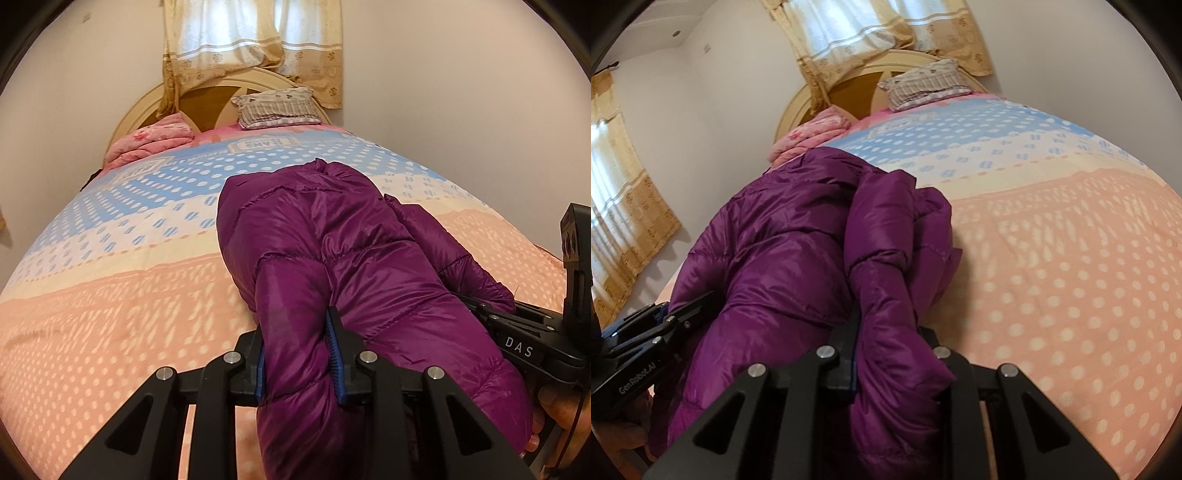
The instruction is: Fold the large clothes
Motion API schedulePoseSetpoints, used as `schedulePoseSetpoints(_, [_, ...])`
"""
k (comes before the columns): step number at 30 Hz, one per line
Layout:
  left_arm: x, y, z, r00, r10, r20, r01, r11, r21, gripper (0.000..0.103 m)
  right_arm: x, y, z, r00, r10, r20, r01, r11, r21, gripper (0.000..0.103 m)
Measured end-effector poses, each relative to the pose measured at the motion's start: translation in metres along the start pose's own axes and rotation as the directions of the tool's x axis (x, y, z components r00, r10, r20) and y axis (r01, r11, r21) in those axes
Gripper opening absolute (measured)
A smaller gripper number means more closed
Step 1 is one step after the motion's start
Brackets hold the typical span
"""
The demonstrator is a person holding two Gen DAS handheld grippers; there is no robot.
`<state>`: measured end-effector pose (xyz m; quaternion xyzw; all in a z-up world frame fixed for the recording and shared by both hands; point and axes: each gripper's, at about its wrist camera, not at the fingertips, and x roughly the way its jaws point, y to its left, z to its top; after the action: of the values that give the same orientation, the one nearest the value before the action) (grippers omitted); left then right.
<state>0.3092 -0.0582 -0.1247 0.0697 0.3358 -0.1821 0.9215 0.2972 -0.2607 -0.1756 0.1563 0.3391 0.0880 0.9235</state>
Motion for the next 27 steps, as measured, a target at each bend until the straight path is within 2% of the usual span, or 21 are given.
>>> schedulePoseSetpoints(14, [-0.033, 0.037, -0.023, 0.998, 0.054, 0.016, -0.053, 0.997, -0.063, 0.028, 0.007, 0.049, -0.005, 0.998, 0.059, -0.015, -0.060, 0.994, -0.090, 0.021])
schedulePoseSetpoints(27, [-0.055, 0.076, -0.044, 0.990, 0.138, 0.014, -0.135, 0.984, -0.119, 0.028, 0.025, 0.103, -0.014, 0.992, 0.114, -0.046, -0.121, 0.976, -0.180, 0.021])
